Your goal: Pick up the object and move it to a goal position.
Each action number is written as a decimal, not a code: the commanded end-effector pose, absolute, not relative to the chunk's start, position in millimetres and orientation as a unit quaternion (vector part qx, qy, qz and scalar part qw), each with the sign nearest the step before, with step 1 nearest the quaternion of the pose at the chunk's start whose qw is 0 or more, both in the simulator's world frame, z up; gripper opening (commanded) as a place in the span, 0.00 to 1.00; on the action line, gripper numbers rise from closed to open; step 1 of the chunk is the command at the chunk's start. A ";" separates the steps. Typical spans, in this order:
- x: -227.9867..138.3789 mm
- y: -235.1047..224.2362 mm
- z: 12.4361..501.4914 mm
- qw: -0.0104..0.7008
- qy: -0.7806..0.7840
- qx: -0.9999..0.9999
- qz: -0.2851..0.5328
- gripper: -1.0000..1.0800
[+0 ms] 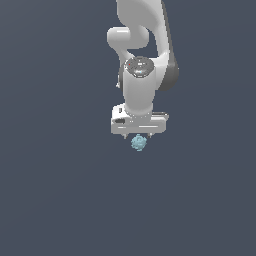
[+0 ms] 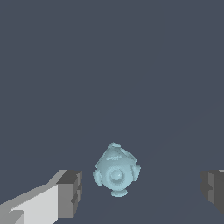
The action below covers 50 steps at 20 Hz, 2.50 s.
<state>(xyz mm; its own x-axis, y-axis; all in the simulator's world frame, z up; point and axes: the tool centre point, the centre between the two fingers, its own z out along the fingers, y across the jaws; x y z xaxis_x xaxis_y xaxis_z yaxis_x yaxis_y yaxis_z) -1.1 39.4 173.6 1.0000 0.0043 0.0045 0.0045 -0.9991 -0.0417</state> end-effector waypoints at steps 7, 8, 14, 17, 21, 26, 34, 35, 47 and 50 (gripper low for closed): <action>-2.1 42.2 171.6 0.024 0.002 -1.000 -0.001 0.96; -2.5 42.4 170.8 0.024 0.004 -1.000 -0.001 0.96; -6.6 44.3 162.9 0.022 0.032 -0.999 0.000 0.96; -9.9 45.8 156.7 0.020 0.053 -0.998 0.000 0.96; -15.9 48.1 146.2 0.018 0.090 -0.996 0.001 0.96; -25.9 51.3 130.1 0.013 0.148 -0.989 0.002 0.96; -42.5 55.1 106.5 0.006 0.237 -0.971 0.002 0.96; -44.2 55.4 104.3 0.005 0.246 -0.969 0.002 0.96; -56.0 57.0 89.8 0.000 0.304 -0.953 0.000 0.96; -55.9 57.1 89.8 0.000 0.303 -0.953 0.000 0.96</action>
<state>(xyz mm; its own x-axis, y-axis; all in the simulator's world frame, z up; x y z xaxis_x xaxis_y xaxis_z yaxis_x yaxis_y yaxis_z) -56.0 57.2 89.7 0.8167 -0.5771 -0.0007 -0.5771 -0.8167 0.0001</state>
